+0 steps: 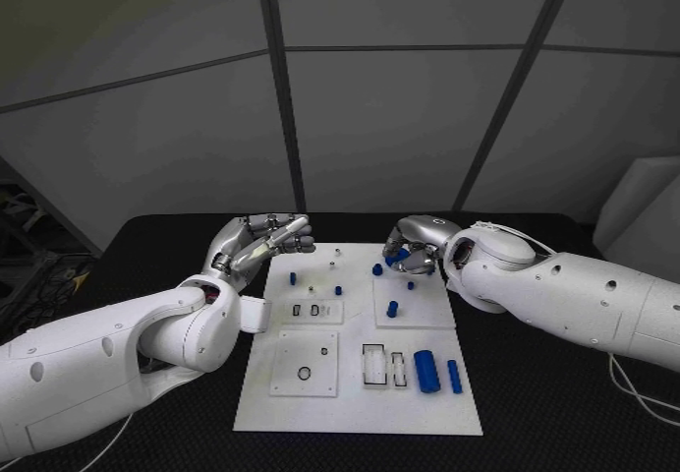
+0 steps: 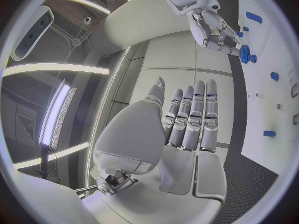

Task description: Assemble the parts on the task board

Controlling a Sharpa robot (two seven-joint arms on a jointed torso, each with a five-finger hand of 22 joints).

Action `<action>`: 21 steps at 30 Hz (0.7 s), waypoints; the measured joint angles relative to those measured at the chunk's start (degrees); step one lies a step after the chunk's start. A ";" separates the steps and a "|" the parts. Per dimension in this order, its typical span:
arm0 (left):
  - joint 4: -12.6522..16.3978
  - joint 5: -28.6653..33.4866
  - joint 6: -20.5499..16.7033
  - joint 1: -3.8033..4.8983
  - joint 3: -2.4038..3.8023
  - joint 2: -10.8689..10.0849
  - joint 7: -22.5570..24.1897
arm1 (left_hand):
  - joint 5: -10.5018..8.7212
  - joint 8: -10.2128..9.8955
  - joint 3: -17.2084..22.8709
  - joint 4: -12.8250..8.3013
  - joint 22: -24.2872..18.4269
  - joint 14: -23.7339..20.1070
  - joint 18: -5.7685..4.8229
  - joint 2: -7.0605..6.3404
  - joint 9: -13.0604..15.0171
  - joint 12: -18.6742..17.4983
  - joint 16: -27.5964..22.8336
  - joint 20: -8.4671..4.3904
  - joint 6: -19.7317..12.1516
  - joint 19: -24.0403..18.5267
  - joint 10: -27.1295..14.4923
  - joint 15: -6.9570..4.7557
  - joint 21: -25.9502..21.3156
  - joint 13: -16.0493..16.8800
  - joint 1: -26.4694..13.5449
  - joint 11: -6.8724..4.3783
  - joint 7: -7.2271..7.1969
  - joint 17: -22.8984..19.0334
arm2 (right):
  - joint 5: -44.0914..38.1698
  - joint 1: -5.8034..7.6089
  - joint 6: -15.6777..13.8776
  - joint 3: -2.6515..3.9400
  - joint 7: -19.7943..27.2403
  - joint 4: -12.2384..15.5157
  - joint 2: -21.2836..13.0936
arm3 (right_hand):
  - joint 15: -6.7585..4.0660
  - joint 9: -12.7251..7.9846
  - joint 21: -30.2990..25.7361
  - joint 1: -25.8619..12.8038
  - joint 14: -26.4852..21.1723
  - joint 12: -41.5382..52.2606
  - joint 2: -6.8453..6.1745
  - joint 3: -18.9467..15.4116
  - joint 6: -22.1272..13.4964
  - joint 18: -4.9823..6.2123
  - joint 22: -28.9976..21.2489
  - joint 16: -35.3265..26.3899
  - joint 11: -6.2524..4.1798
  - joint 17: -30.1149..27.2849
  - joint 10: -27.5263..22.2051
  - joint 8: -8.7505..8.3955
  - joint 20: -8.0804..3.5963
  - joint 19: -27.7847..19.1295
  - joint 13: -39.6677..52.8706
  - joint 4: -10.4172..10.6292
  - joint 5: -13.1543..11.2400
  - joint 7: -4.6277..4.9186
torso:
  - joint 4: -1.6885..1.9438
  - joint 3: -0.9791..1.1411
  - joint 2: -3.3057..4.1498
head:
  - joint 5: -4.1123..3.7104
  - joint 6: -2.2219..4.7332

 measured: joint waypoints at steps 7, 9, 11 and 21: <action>-0.40 -0.06 0.31 0.01 0.00 0.07 -0.17 | 0.00 0.00 0.00 0.00 0.00 -0.28 0.00 0.00 0.00 0.00 0.00 0.00 0.00 0.00 0.00 0.14 0.00 0.01 0.00 0.00 0.00 0.00 | -1.40 0.02 -0.03 0.00 -0.94 0.14 0.48 | 0.16 -0.07 2.46 0.31 -0.17 0.00 -0.31 0.39 -0.45 -0.89 4.45 5.68 0.11 5.37 -0.11 0.00 0.19 2.03 0.00 0.39 0.00 0.02 | 0.08 -0.01 0.62 | -0.07 -0.07; -0.45 -0.07 0.39 0.01 0.00 0.11 -0.22 | 0.00 0.00 -0.04 0.04 0.00 -0.28 0.00 0.03 0.00 0.00 -0.23 0.00 0.00 0.00 0.00 0.14 0.00 0.01 -0.03 0.00 0.00 0.00 | -1.62 0.02 -0.01 0.00 -1.15 0.07 0.64 | 0.20 -0.07 2.46 0.31 -0.21 0.00 -0.31 0.39 -0.77 -0.89 4.85 6.41 0.08 6.01 -0.33 0.00 0.19 2.03 0.00 0.39 0.00 0.06 | 0.09 0.00 0.71 | -0.14 -0.01; -0.47 -0.09 0.49 0.01 0.01 0.18 -0.26 | 0.00 -0.19 -0.16 0.16 0.00 -0.28 0.00 0.19 -0.05 -0.24 -0.34 0.00 0.00 0.00 0.00 0.14 0.00 0.01 -0.19 0.00 0.00 0.00 | -1.82 0.02 0.01 0.00 -1.40 -0.19 0.90 | 0.34 -0.14 2.60 0.01 -0.07 0.00 -0.62 0.33 -1.01 -0.89 4.99 6.88 0.20 6.38 -0.61 0.00 0.19 2.03 0.00 0.44 -0.22 0.24 | 0.09 0.01 0.78 | -0.24 0.05; -0.58 -0.13 0.86 0.03 0.02 0.31 -0.40 | 0.00 -0.19 -0.15 0.16 -0.04 -0.28 0.00 0.25 -0.05 -0.28 -0.34 0.00 0.00 0.00 0.00 0.14 0.00 -0.04 -0.25 0.00 0.00 -0.01 | -2.32 0.07 0.31 0.02 -2.17 -1.68 2.66 | 0.41 -0.21 3.24 0.00 0.00 0.00 -0.62 0.17 -1.56 -0.89 6.29 8.80 0.20 8.14 -1.02 0.00 0.39 2.63 0.05 0.93 -0.23 0.28 | 0.18 0.00 1.02 | -0.26 -0.52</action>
